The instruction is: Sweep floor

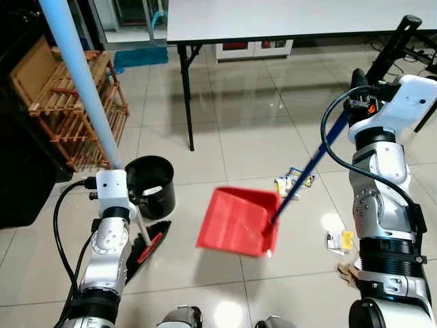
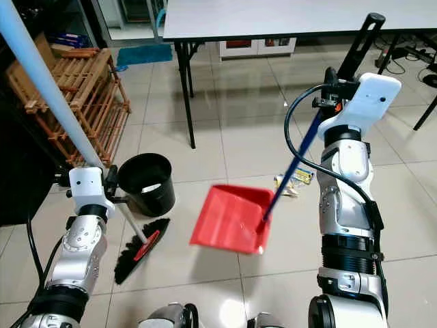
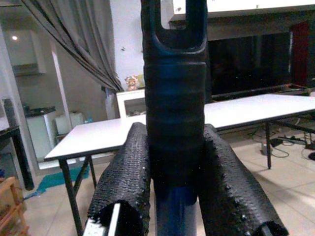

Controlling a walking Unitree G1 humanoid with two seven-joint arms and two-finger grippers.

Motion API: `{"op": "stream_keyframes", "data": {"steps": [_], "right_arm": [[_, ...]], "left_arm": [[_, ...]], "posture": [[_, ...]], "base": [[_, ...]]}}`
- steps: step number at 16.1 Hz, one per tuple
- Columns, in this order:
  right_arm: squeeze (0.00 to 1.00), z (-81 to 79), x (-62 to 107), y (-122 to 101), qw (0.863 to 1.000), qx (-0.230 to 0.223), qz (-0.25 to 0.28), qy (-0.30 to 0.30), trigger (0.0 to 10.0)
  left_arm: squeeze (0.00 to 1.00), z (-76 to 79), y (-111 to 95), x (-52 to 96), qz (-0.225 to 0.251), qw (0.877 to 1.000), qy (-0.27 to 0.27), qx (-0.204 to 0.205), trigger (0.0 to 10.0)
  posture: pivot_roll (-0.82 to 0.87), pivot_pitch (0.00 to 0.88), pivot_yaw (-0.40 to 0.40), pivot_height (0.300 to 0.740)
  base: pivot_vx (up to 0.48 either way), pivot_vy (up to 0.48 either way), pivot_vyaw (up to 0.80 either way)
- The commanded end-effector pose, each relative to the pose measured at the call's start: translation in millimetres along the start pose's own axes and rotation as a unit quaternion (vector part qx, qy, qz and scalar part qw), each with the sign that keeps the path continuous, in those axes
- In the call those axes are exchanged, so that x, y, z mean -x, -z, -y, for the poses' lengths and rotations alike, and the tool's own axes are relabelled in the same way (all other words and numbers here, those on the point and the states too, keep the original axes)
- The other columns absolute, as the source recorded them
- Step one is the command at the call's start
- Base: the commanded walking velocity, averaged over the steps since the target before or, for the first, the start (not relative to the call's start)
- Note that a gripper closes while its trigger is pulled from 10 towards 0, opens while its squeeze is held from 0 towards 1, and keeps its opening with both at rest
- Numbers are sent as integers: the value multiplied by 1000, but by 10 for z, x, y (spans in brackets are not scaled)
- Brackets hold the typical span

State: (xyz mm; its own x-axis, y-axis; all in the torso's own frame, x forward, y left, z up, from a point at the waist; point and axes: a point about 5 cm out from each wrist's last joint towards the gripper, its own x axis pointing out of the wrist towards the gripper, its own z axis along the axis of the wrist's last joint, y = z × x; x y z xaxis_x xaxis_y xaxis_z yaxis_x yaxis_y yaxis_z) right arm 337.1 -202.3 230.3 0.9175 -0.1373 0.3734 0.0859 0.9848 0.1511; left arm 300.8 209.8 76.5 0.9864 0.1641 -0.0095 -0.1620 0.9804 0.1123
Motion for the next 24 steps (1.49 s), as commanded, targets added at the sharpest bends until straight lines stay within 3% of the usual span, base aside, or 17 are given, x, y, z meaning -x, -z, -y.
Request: {"op": "stream_keyframes", "data": {"steps": [1, 10, 20, 24], "right_arm": [[0, -21, -29, -98, 1000, -9, 22, -4, 10000], [0, -26, -38, -73, 1000, -12, 12, -5, 10000], [0, -41, -28, -5, 1000, -6, -8, -6, 10000], [0, -48, -25, 15, 1000, -2, -9, -11, 10000]], "left_arm": [[0, 14, -10, -5, 1, 1000, 1, 9, 10000], [0, 40, -3, -12, -4, 1000, 5, 10, 10000], [0, 50, 0, -15, -9, 1000, 9, 6, 10000], [0, 48, 9, -12, -11, 1000, 7, 5, 10000]], "posture": [[-18, 78, 26, 740], [-17, 80, 23, 740], [-19, 76, 26, 740], [-18, 69, 26, 740]], "base": [[0, 0, 0], [0, 0, 0], [48, 0, -781], [181, 0, 0]]}}
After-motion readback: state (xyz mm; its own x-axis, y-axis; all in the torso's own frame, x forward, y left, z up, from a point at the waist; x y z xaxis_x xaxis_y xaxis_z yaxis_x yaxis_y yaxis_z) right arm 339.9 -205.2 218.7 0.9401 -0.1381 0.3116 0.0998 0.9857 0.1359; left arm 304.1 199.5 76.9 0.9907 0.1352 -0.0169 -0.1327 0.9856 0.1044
